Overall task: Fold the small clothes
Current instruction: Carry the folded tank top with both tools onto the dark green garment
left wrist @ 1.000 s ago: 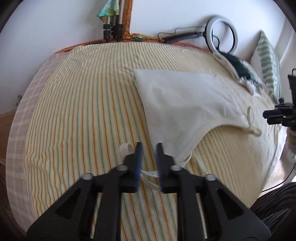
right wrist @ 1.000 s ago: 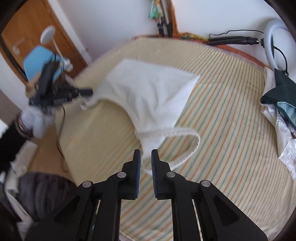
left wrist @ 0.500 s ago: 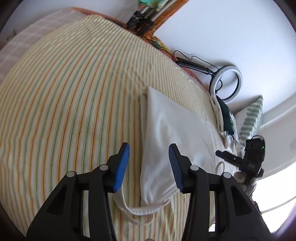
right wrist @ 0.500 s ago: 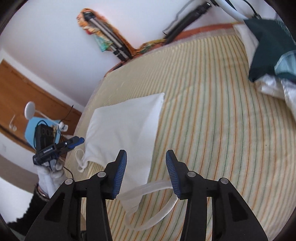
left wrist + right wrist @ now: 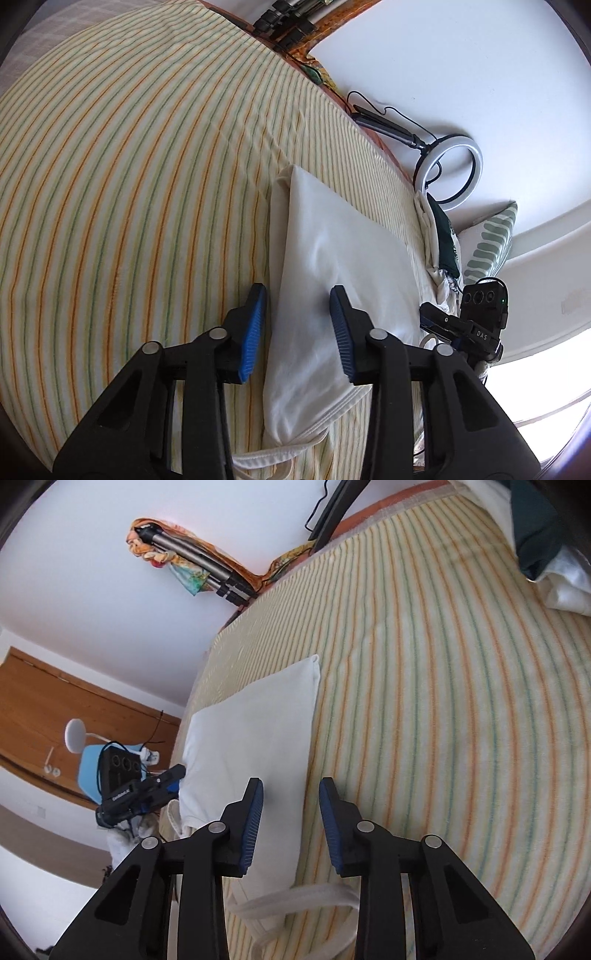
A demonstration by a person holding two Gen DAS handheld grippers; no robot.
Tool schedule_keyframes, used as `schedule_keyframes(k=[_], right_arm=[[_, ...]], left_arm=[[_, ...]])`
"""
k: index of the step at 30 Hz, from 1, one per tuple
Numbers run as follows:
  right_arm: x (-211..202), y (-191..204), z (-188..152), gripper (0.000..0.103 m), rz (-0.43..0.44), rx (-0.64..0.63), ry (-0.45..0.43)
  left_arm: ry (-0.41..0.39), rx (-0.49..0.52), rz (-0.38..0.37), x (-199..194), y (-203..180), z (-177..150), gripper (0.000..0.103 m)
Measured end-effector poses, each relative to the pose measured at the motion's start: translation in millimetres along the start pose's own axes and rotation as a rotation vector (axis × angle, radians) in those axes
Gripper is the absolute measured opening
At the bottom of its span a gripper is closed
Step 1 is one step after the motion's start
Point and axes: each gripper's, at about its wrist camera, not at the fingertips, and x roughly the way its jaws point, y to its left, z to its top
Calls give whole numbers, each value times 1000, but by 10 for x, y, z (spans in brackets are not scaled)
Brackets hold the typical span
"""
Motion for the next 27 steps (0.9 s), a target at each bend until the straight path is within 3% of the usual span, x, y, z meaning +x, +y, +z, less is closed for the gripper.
schedule_keyframes(k=[3,5,7,17,27], right_arm=[[79,17,40,26,4,18,0],[119,54,29,12,-12,4,9],[140,141,16,8,-53,-36,2],[-141,542,-80,6,-165,-209,-99],[-781,604,-98,5,-212,-255,-199]], left_arm=[[-6,33,41,64,-85,5,15],[-20,74,76,72,-169,-17,11],[-41,122,112,51,-261,-50,8],[-117,248,153,-210,-689,-156,6],[-135,340,99,-181,-1296,-169,5]])
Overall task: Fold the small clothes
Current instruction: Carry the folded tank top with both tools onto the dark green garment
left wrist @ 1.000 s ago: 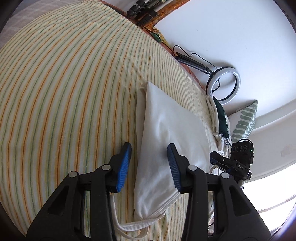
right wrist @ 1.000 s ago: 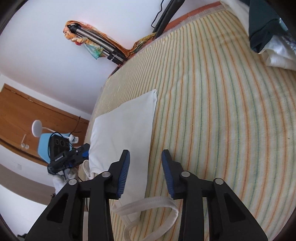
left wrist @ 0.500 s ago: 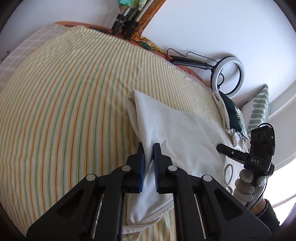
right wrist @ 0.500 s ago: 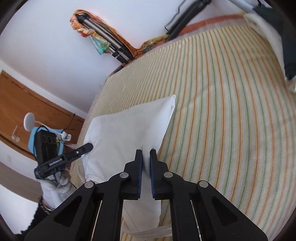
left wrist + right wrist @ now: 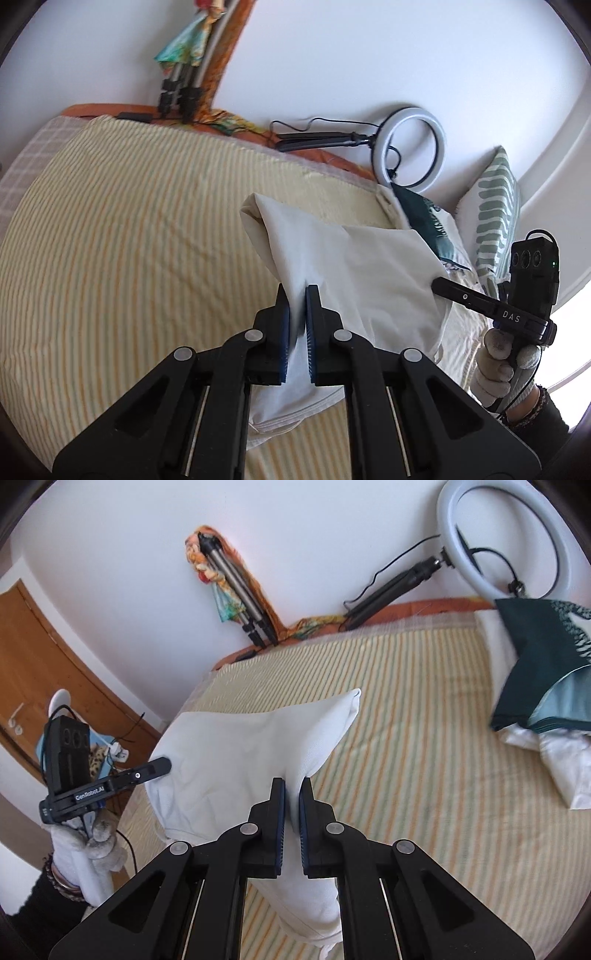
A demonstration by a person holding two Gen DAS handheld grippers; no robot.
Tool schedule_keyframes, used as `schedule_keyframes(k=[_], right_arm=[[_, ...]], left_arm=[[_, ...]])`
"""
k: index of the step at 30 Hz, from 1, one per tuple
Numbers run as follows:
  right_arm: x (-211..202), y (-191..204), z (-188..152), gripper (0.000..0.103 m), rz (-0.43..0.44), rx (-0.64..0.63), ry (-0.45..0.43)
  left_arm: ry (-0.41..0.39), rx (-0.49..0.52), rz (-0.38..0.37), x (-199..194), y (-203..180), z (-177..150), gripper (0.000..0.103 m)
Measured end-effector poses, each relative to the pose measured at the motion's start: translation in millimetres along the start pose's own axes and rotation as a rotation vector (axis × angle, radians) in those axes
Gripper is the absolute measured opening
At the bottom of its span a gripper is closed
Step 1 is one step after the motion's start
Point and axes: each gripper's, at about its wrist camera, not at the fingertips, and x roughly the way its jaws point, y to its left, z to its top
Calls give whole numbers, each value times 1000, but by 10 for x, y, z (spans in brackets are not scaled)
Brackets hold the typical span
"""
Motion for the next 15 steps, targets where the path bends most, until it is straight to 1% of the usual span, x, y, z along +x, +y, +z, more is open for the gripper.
schedule_keyframes(k=[5,8,15], right_arm=[[-440,-233,81,5,-53,1,-56],[-709,-383,137,5,-91,1,-89],[-1333,-829,320,5,-189,3,-165]], left_arm=[[-4,42,-49,197,-395,111,5],[-10,64,-94,368,-663,189,5],[-2,138,-151,813,-1362,417,5]])
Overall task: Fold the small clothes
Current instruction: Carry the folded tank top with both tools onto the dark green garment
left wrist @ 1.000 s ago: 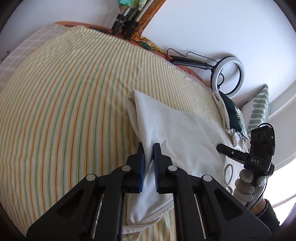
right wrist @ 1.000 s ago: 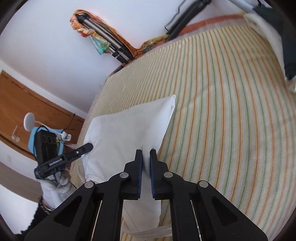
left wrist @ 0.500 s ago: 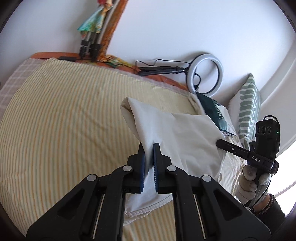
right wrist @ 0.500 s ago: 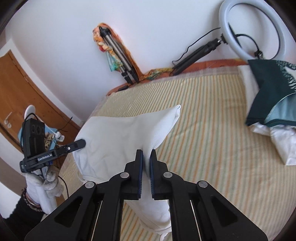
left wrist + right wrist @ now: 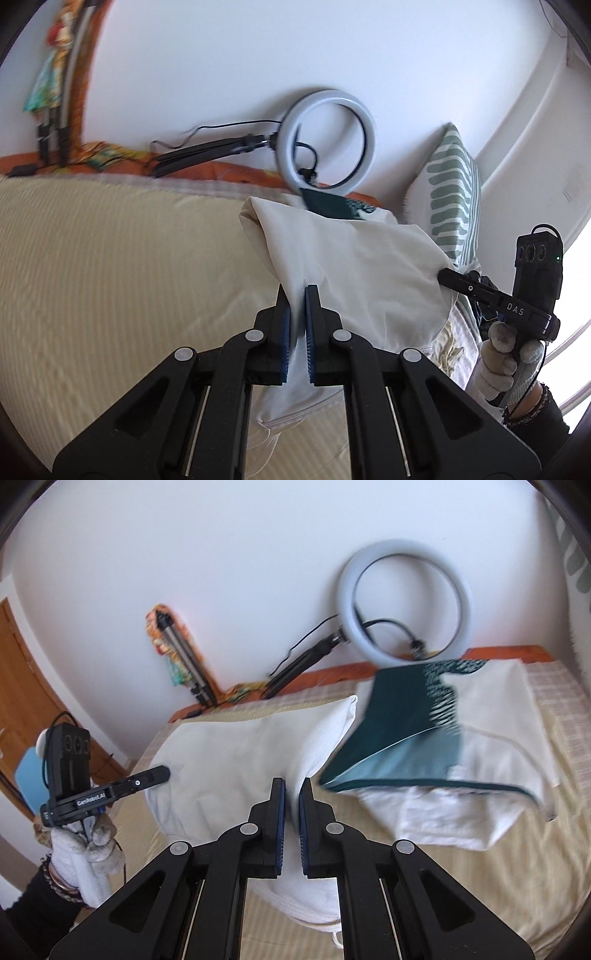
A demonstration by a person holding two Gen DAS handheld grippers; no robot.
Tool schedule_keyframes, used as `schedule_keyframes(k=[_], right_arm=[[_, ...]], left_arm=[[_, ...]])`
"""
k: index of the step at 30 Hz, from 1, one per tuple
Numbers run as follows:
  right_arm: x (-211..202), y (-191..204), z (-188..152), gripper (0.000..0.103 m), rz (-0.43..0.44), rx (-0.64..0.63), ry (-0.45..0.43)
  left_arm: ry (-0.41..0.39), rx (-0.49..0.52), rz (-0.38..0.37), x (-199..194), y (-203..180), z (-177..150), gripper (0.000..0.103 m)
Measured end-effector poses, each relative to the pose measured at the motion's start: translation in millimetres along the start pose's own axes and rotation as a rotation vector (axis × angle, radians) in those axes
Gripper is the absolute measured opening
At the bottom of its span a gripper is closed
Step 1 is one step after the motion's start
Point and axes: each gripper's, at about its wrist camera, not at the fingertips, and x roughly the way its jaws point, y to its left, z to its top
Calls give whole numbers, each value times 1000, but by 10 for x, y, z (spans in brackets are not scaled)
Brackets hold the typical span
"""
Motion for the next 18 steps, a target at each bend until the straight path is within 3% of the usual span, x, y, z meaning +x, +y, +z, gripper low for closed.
schedule_keyframes(k=[10,18], right_arm=[[-379,-790,528,5,-132,17,-108],[-240,-1367,816,5,-207,33,-149]], left_arm=[[-17,65,-55,769,-656,473,5],[-33,124,-34,1427,-1009,725,5]])
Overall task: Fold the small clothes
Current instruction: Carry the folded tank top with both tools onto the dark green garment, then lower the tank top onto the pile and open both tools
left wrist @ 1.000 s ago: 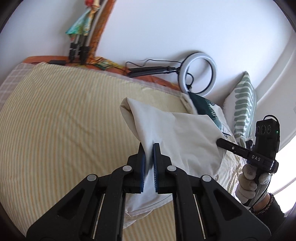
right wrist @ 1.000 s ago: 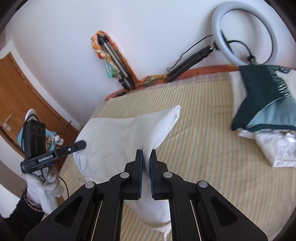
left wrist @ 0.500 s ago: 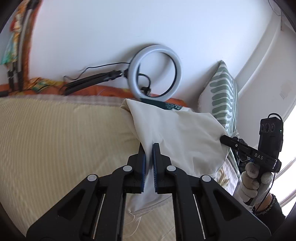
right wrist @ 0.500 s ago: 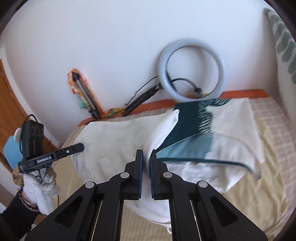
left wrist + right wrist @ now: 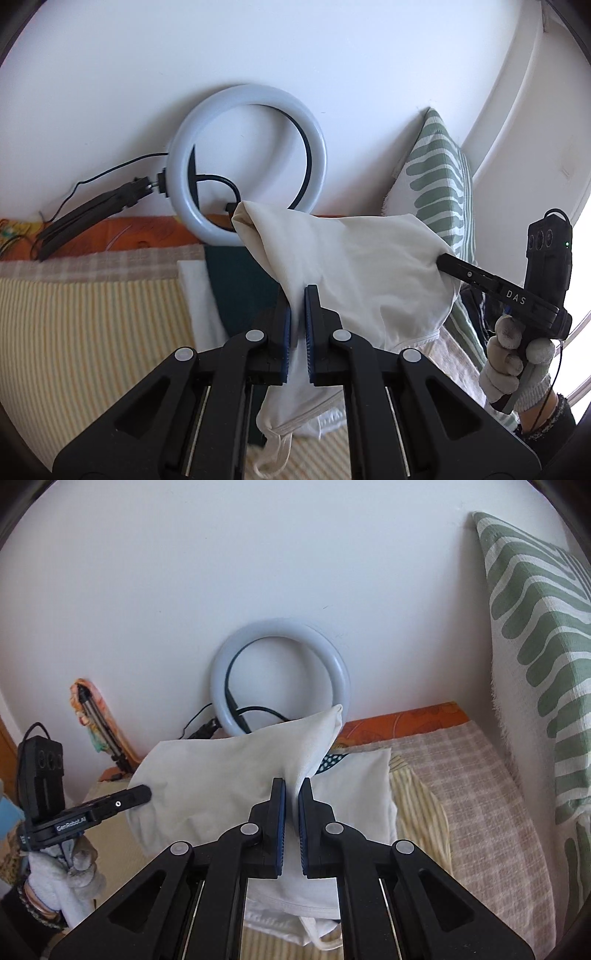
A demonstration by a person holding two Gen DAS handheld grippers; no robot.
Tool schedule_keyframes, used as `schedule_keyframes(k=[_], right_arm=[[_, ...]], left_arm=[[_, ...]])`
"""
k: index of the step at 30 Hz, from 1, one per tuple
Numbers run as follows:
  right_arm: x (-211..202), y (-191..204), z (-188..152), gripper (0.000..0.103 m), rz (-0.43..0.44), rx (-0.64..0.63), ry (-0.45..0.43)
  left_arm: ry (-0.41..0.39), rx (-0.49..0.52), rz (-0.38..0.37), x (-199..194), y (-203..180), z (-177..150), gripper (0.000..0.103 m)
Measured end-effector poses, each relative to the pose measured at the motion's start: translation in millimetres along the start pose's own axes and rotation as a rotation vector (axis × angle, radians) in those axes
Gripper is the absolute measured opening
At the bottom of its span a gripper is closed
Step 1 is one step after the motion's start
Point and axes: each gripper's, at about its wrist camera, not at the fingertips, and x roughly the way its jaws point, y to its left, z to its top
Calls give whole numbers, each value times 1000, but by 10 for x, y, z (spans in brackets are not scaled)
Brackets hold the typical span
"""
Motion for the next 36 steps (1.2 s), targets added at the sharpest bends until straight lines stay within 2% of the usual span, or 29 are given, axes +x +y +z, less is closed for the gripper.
schedule_keyframes(k=[3,7,9,11,14,18,21,24,29,32,36], right_arm=[[231,-211,19,5,-27,20,9],[550,-381,-87,5,-53,16,63],[772,-361,-173,6,-143,-34,126],[895,-377,-228,7,-227,-54,169],[878,-417,-283,7,-239,-44,155],[695,-305,-325,7,-255,-56,102],[571,-139,-389,7,-208,-101,67],[661,-29,-463,7,-170,-141,121],[836,-71,-659,7,-230,-165,220],[826,-74,-723,7,-246,-165,235],[680,-12,-719,7,-250,-144,220]], left_arm=[[10,-17,25,267,39,-6,5],[55,14,149,621,126,-107,5],[99,31,214,757,173,-165,5],[109,32,232,791,206,-219,5],[81,82,277,714,145,-284,5],[27,115,282,531,3,-340,5],[23,146,260,506,-121,-320,5],[78,177,232,623,-202,-354,5],[150,230,282,811,-162,-550,5],[170,209,299,794,-49,-633,5],[154,217,316,582,-30,-672,6]])
